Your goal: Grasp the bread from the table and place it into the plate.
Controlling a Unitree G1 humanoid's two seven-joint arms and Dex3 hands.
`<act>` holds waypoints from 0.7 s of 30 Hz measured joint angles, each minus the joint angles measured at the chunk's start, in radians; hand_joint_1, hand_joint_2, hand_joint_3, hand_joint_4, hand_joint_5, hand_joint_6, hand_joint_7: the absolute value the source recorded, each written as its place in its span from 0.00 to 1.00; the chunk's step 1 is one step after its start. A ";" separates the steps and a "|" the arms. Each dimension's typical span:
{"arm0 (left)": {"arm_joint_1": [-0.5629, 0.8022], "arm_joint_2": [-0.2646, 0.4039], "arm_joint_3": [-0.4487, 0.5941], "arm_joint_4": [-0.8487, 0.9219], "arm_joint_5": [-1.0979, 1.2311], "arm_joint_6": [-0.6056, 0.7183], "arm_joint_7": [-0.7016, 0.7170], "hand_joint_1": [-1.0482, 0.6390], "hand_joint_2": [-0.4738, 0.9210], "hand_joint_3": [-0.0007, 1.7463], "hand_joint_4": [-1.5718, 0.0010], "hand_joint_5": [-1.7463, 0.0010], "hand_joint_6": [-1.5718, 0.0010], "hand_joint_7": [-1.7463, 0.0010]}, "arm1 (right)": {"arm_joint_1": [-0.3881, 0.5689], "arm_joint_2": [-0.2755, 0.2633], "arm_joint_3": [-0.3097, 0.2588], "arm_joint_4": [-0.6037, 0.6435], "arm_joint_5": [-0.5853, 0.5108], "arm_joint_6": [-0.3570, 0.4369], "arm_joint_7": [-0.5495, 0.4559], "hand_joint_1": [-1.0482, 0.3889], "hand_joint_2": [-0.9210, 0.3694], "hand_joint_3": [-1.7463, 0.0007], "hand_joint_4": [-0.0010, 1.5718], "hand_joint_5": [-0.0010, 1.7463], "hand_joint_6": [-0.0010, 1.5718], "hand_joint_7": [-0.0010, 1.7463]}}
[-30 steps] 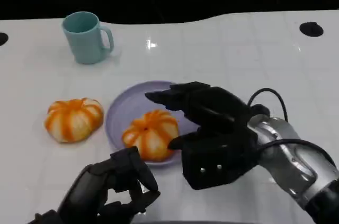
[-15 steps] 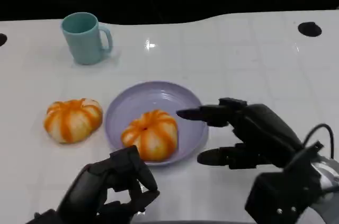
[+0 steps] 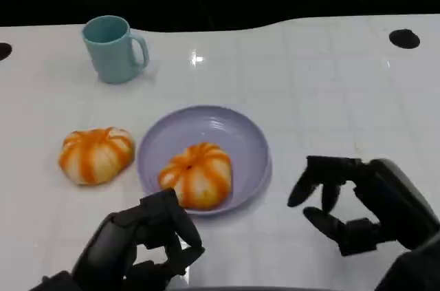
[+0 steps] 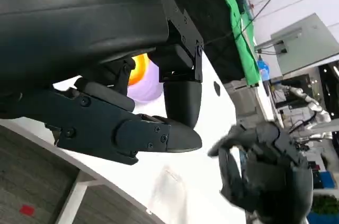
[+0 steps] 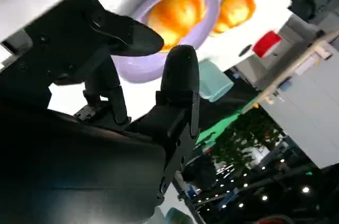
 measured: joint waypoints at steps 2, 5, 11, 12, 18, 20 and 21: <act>-0.001 0.000 -0.001 0.000 0.001 0.000 0.000 0.30 1.00 0.18 0.56 0.00 0.61 0.12 | 0.021 -0.003 -0.012 -0.007 0.000 0.000 0.000 0.66 0.50 0.26 0.51 1.00 0.48 0.79; -0.001 0.000 -0.001 0.000 0.002 0.000 0.000 0.31 1.00 0.18 0.56 0.00 0.61 0.12 | 0.051 -0.013 -0.030 -0.038 -0.001 0.002 0.002 0.67 0.50 0.26 0.51 1.00 0.47 0.80; -0.003 0.000 0.000 0.013 0.000 0.000 0.000 0.31 1.00 0.18 0.55 0.00 0.61 0.12 | 0.110 -0.024 -0.041 -0.085 -0.003 0.016 0.014 0.69 0.49 0.27 0.51 1.00 0.45 0.84; -0.004 0.000 0.000 0.016 -0.001 -0.001 0.000 0.31 1.00 0.18 0.55 0.00 0.61 0.12 | 0.120 -0.024 -0.045 -0.092 -0.005 0.024 0.014 0.70 0.49 0.26 0.52 1.00 0.45 0.84; -0.006 0.000 0.005 0.018 -0.001 -0.002 0.000 0.31 1.00 0.18 0.55 0.00 0.61 0.12 | 0.158 -0.020 -0.053 -0.123 -0.024 0.070 0.013 0.70 0.47 0.28 0.52 1.00 0.43 0.88; -0.005 0.001 0.010 0.018 -0.001 -0.002 0.000 0.31 1.00 0.18 0.55 0.00 0.61 0.12 | 0.164 -0.018 -0.053 -0.123 -0.036 0.076 0.010 0.70 0.47 0.29 0.52 1.00 0.43 0.88; -0.005 0.001 0.011 0.018 -0.001 -0.002 0.000 0.31 1.00 0.18 0.55 0.00 0.61 0.12 | 0.167 -0.018 -0.053 -0.123 -0.041 0.076 0.008 0.70 0.47 0.29 0.52 1.00 0.43 0.88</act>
